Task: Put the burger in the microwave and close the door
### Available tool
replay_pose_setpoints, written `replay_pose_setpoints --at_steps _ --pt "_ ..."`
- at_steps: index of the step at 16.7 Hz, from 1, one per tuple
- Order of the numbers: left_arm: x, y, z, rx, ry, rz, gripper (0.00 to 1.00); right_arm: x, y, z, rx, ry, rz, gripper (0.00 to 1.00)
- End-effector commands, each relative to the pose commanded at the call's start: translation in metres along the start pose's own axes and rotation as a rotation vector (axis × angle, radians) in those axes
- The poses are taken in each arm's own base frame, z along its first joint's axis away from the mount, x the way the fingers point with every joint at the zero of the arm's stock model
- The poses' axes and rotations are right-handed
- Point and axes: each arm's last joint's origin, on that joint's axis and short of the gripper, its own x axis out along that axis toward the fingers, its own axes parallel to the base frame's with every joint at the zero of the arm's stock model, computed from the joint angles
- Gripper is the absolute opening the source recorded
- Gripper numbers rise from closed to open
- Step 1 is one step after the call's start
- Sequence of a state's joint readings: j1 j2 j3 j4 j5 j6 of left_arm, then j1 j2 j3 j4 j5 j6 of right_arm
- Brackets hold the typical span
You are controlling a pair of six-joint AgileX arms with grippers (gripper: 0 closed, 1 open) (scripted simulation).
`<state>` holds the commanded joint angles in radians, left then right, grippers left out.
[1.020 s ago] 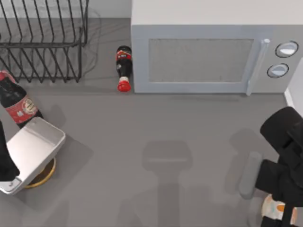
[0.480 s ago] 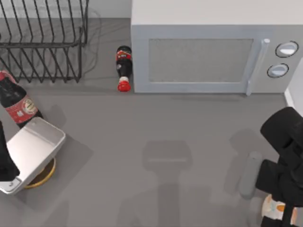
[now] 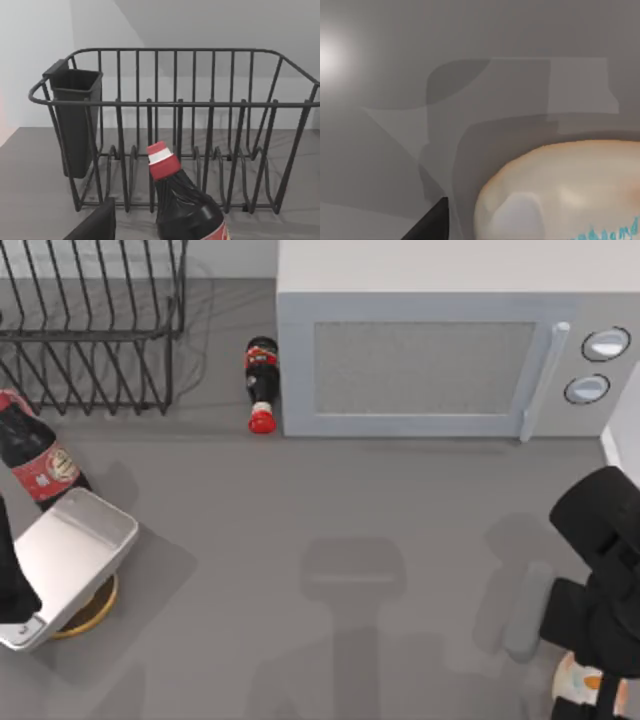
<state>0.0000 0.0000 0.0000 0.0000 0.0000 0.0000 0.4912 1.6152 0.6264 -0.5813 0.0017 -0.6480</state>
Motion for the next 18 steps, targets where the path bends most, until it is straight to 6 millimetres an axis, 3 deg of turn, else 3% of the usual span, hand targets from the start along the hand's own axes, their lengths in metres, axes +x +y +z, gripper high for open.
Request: replay_pose_setpoints --at_steps 2,9,10,13,18 --pt "0.0 0.0 0.0 0.0 0.0 0.0 1.0 0.0 0.0 0.0 0.0 0.0 0.0 0.0" --pt "0.0 0.0 0.0 0.0 0.0 0.0 1.0 0.0 0.0 0.0 0.0 0.0 0.0 0.0" --pt "0.0 0.0 0.0 0.0 0.0 0.0 1.0 -0.022 -0.001 0.001 0.008 -0.026 0.002 0.0" --pt "0.0 0.0 0.0 0.0 0.0 0.0 1.0 -0.032 -0.003 0.004 0.002 -0.031 -0.003 0.0" --pt "0.0 0.0 0.0 0.0 0.0 0.0 1.0 -0.078 -0.004 0.006 0.003 -0.011 0.012 0.0"
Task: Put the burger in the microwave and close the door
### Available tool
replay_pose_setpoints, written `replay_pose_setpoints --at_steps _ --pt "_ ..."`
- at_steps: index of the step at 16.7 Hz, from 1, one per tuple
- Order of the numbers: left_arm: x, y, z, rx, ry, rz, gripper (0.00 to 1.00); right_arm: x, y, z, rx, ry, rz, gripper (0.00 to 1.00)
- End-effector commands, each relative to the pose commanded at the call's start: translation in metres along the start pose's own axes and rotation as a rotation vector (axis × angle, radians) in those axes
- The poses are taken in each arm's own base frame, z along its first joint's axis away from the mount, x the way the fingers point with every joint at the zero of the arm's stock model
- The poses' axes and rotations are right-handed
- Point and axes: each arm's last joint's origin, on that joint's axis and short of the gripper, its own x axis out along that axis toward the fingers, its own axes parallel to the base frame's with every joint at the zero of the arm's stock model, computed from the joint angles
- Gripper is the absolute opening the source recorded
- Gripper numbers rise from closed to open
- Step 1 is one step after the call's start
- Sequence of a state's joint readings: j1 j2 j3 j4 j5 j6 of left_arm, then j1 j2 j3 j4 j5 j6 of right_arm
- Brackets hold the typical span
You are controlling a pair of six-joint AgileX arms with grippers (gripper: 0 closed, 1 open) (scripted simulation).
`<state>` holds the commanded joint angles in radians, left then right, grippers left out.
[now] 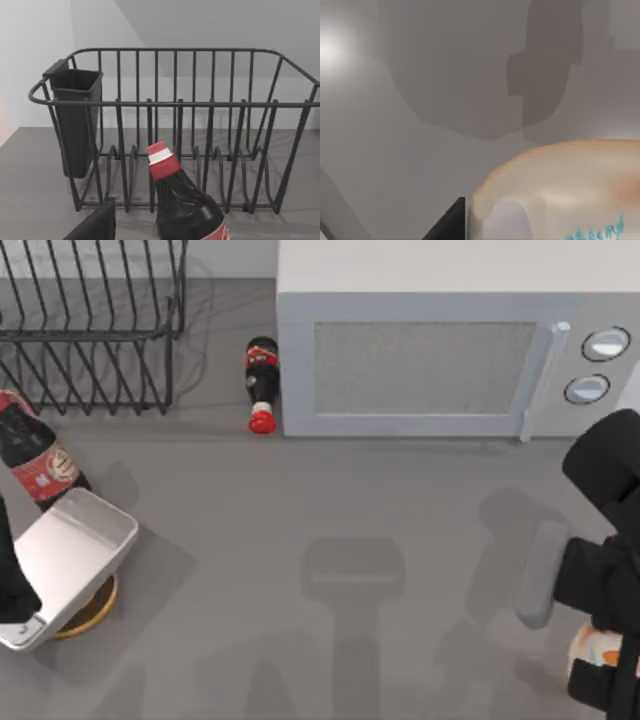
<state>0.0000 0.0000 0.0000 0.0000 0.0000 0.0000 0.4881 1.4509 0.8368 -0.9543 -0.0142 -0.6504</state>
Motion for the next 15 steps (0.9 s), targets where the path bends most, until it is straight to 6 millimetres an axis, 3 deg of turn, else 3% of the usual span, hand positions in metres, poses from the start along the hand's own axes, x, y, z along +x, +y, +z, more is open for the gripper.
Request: replay_pose_setpoints --at_steps 5,11,15 --pt "0.0 0.0 0.0 0.0 0.0 0.0 1.0 -0.043 0.004 -0.004 0.004 -0.013 -0.009 0.0" --pt "0.0 0.0 0.0 0.0 0.0 0.0 1.0 -0.043 0.002 -0.001 0.006 -0.018 -0.019 0.0" --pt "0.0 0.0 0.0 0.0 0.0 0.0 1.0 -0.044 -0.019 0.032 0.056 -0.086 -0.148 0.0"
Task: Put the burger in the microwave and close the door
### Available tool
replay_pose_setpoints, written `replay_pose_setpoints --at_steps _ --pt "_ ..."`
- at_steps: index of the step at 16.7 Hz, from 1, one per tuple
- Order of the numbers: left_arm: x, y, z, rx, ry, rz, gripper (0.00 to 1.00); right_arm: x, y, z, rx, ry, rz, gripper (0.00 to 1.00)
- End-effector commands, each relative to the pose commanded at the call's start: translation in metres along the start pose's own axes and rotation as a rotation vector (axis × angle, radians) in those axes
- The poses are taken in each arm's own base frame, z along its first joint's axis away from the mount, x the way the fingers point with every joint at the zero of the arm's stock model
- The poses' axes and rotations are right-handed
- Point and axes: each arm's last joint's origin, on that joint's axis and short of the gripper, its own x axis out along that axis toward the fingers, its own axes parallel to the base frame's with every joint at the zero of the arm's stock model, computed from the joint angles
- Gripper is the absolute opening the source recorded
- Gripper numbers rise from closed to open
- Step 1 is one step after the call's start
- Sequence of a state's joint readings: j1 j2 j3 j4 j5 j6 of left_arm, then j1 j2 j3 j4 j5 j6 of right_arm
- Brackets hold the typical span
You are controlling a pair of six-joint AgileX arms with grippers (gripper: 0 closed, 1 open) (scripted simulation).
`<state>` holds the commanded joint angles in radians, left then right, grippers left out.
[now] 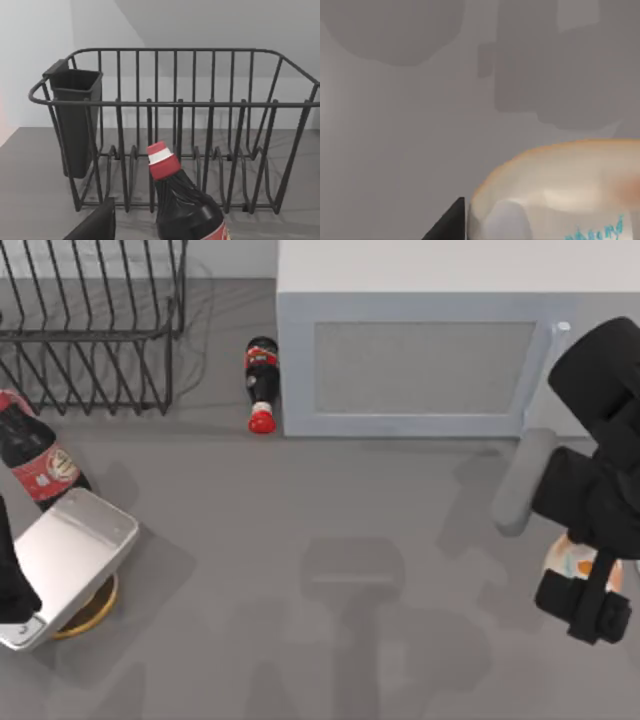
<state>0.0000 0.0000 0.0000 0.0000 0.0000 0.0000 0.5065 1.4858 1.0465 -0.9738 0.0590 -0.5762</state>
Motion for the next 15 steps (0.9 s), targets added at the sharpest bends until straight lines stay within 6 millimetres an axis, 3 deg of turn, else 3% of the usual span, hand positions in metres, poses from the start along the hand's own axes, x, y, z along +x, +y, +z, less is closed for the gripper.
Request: replay_pose_setpoints --at_steps 3,9,12,15 --pt "0.0 0.0 0.0 0.0 0.0 0.0 1.0 0.025 -0.022 0.042 0.09 -0.068 -0.135 0.0" --pt "0.0 0.0 0.0 0.0 0.0 0.0 1.0 0.104 -0.055 0.119 0.387 -0.335 -0.418 0.0" --pt "0.0 0.0 0.0 0.0 0.0 0.0 1.0 0.128 -0.064 0.145 0.576 -0.542 -0.524 0.0" --pt "0.0 0.0 0.0 0.0 0.0 0.0 1.0 0.148 -0.067 0.157 0.756 -0.718 -0.577 0.0"
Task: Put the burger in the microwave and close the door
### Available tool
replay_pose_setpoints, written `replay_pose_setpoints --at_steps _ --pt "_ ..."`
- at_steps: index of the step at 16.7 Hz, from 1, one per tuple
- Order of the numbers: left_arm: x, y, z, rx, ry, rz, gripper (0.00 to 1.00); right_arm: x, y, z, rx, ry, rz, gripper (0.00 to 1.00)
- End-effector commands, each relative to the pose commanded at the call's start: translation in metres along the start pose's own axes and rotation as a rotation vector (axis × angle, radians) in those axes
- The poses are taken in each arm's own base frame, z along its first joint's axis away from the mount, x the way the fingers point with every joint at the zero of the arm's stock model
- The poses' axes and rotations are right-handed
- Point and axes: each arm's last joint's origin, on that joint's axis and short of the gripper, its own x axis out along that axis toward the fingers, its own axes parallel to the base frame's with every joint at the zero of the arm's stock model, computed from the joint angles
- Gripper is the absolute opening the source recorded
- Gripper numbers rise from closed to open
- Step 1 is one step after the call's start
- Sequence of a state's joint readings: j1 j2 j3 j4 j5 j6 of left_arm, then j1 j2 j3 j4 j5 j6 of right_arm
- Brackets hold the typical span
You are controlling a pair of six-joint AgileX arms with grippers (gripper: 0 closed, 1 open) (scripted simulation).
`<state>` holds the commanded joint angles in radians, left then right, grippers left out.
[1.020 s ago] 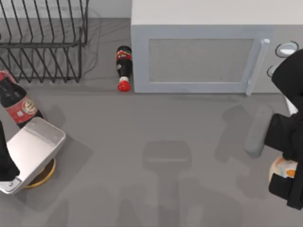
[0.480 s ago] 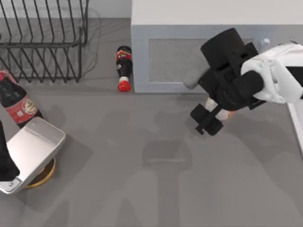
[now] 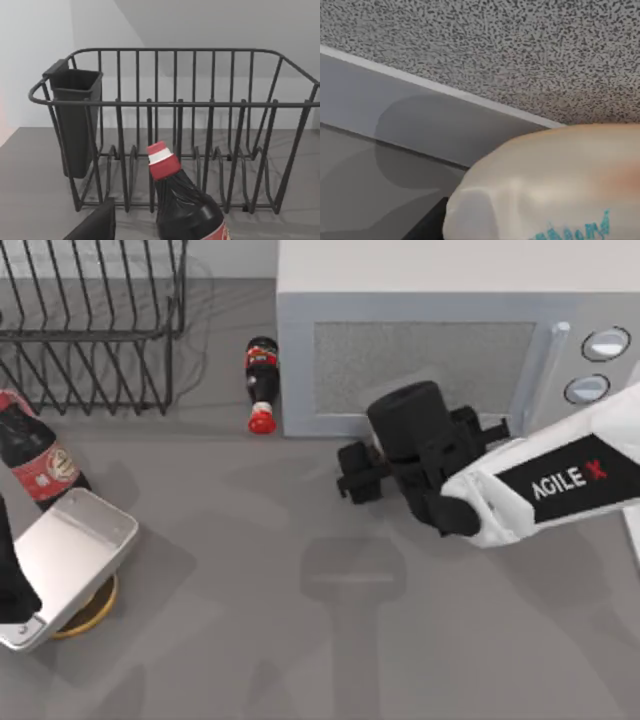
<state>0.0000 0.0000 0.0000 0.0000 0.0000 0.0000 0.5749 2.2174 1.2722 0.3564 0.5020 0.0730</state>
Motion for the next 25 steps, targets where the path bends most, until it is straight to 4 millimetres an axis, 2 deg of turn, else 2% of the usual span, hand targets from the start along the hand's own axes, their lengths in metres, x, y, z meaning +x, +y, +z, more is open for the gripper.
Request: replay_pose_setpoints --at_steps 5,11,24,25 --pt "0.0 0.0 0.0 0.0 0.0 0.0 1.0 0.0113 0.0082 -0.0042 0.232 -0.143 -0.038 0.0" --pt "0.0 0.0 0.0 0.0 0.0 0.0 1.0 0.0115 0.0083 -0.0037 0.25 -0.154 -0.039 0.0" --pt "0.0 0.0 0.0 0.0 0.0 0.0 1.0 0.0115 0.0083 -0.0037 0.25 -0.154 -0.039 0.98" --pt "0.0 0.0 0.0 0.0 0.0 0.0 1.0 0.0115 0.0083 -0.0037 0.25 -0.154 -0.039 1.0"
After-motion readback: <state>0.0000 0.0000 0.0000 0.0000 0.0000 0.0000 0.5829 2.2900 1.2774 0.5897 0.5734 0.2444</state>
